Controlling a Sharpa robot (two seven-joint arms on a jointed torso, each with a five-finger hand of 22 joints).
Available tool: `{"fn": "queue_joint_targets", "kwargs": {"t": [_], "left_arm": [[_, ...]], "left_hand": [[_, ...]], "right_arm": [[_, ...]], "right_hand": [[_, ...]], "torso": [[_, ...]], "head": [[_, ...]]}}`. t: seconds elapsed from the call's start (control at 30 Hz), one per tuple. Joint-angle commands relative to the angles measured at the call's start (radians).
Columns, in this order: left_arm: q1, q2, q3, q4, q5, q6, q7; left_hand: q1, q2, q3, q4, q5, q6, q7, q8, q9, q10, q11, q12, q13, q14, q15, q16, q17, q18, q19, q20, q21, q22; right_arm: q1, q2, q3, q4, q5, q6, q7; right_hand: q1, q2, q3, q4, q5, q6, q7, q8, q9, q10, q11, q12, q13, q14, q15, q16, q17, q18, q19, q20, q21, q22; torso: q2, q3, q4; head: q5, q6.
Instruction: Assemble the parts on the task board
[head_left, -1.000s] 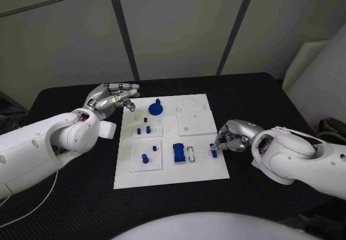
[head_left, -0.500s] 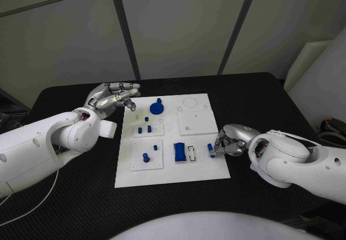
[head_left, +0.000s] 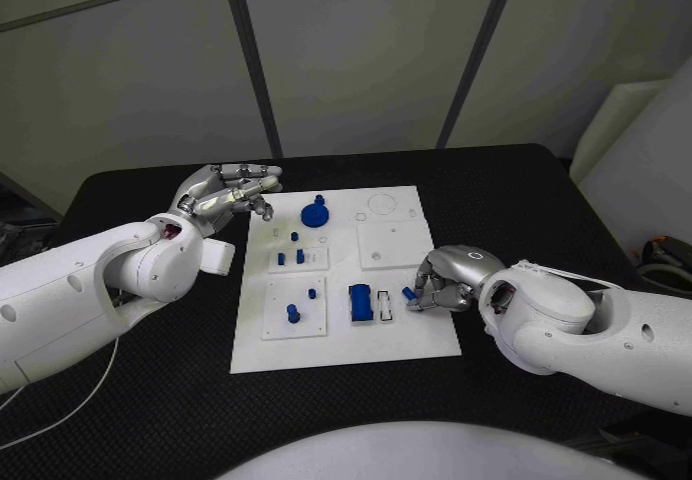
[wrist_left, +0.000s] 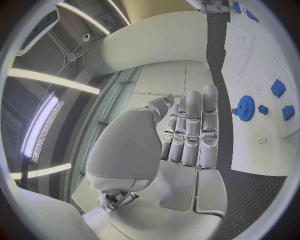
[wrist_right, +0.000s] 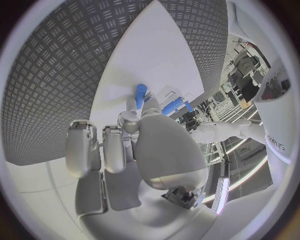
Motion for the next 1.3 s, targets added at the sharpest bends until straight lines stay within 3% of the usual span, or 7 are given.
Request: {"fn": "queue_joint_targets", "kwargs": {"t": [0.03,0.17,0.37,0.6,0.7,0.9,1.3], "left_arm": [[0.001,-0.001,0.001,0.003,0.001,0.013,0.002],[0.001,-0.002,0.001,0.002,0.001,0.013,0.002],[0.001,0.000,0.001,0.002,0.001,0.014,0.001],[0.001,-0.002,0.001,0.003,0.001,0.013,0.000],[0.001,-0.002,0.001,0.003,0.001,0.013,0.000],[0.001,-0.001,0.001,0.002,0.001,0.013,0.000],[0.000,0.001,0.001,-0.001,0.001,0.013,-0.001]], "left_hand": [[0.003,0.008,-0.003,-0.001,0.006,-0.008,0.000,0.003,-0.001,-0.006,0.000,0.004,0.001,-0.007,0.000,-0.001,-0.001,-0.010,-0.005,0.002,-0.004,-0.001],[0.003,0.008,-0.003,-0.001,0.006,-0.008,0.000,0.003,-0.001,-0.006,0.000,0.004,0.001,-0.007,0.000,-0.001,-0.001,-0.010,-0.005,0.002,-0.004,-0.001],[0.003,0.008,-0.003,-0.001,0.006,-0.008,0.000,0.003,-0.001,-0.006,0.000,0.004,0.001,-0.007,0.000,-0.001,-0.001,-0.010,-0.005,0.002,-0.004,-0.001],[0.003,0.008,-0.003,-0.001,0.006,-0.008,0.000,0.003,-0.001,-0.006,0.000,0.004,0.001,-0.007,0.000,-0.001,-0.001,-0.010,-0.005,0.002,-0.004,-0.001],[0.003,0.008,-0.003,-0.001,0.006,-0.008,0.000,0.003,-0.001,-0.006,0.000,0.004,0.001,-0.007,0.000,-0.001,-0.001,-0.010,-0.005,0.002,-0.004,-0.001],[0.002,0.008,-0.004,-0.002,0.006,-0.009,0.000,0.004,-0.001,-0.008,0.001,0.006,0.001,-0.008,0.000,-0.001,-0.002,-0.010,-0.005,0.002,-0.004,-0.002],[0.002,0.008,-0.004,-0.002,0.007,-0.010,0.000,0.004,-0.001,-0.009,0.001,0.006,0.001,-0.008,0.000,-0.001,-0.002,-0.010,-0.005,0.002,-0.004,-0.002]], "right_arm": [[-0.012,0.008,-0.008,-0.010,-0.118,0.087,-0.023],[-0.014,0.019,-0.008,-0.015,-0.170,0.123,-0.030],[-0.015,0.036,-0.009,-0.023,-0.213,0.175,-0.038],[-0.016,0.038,-0.009,-0.024,-0.216,0.188,-0.043],[-0.016,0.034,-0.009,-0.020,-0.191,0.174,-0.048],[-0.016,0.015,-0.009,-0.005,-0.065,0.135,-0.057],[-0.015,-0.025,-0.008,0.046,0.116,-0.018,-0.072]], "right_hand": [[0.019,-0.003,0.002,-0.013,-0.006,0.001,0.004,-0.006,-0.003,0.001,0.000,-0.005,0.000,0.060,-0.001,-0.003,0.042,-0.014,0.006,0.001,-0.007,0.068],[0.029,-0.007,0.002,-0.020,-0.014,-0.001,0.006,-0.011,-0.004,-0.001,0.002,-0.006,0.001,0.060,0.000,-0.005,0.040,-0.014,0.004,0.002,-0.010,0.065],[0.038,-0.010,0.003,-0.027,-0.026,-0.008,0.010,-0.019,-0.004,-0.008,0.005,-0.015,-0.003,0.059,0.003,-0.005,0.043,-0.013,0.002,0.004,-0.013,0.061],[0.092,0.022,0.046,-0.049,-0.002,0.000,0.008,-0.026,-0.004,-0.013,0.002,-0.014,0.001,0.060,0.002,-0.004,0.047,-0.013,0.002,0.004,-0.013,0.062],[0.112,0.038,0.072,-0.054,0.039,0.009,0.003,-0.029,-0.004,-0.012,-0.002,-0.011,0.004,0.060,-0.001,-0.003,0.049,-0.013,0.004,0.001,-0.011,0.065],[0.125,0.055,0.110,-0.053,0.059,0.024,-0.004,-0.030,-0.003,-0.004,-0.008,0.000,0.014,0.062,-0.006,0.002,0.057,-0.015,0.008,-0.003,-0.007,0.071],[0.115,0.034,0.155,-0.044,0.113,0.032,-0.005,-0.039,-0.001,-0.001,-0.009,-0.003,0.015,0.063,-0.008,0.003,0.061,-0.015,0.009,-0.007,-0.006,0.072]], "torso": [[0.000,-0.0003,0.0010],[0.000,0.0000,-0.0025],[-0.001,-0.0001,0.0003],[-0.002,-0.0001,0.0004],[-0.002,-0.0001,-0.0015],[-0.002,0.0005,-0.0023],[0.000,0.0002,-0.0002]], "head": [[0.002,-0.001],[0.005,-0.001],[0.002,0.000],[0.005,0.001],[0.007,0.001],[0.007,0.004],[0.006,0.008]]}}
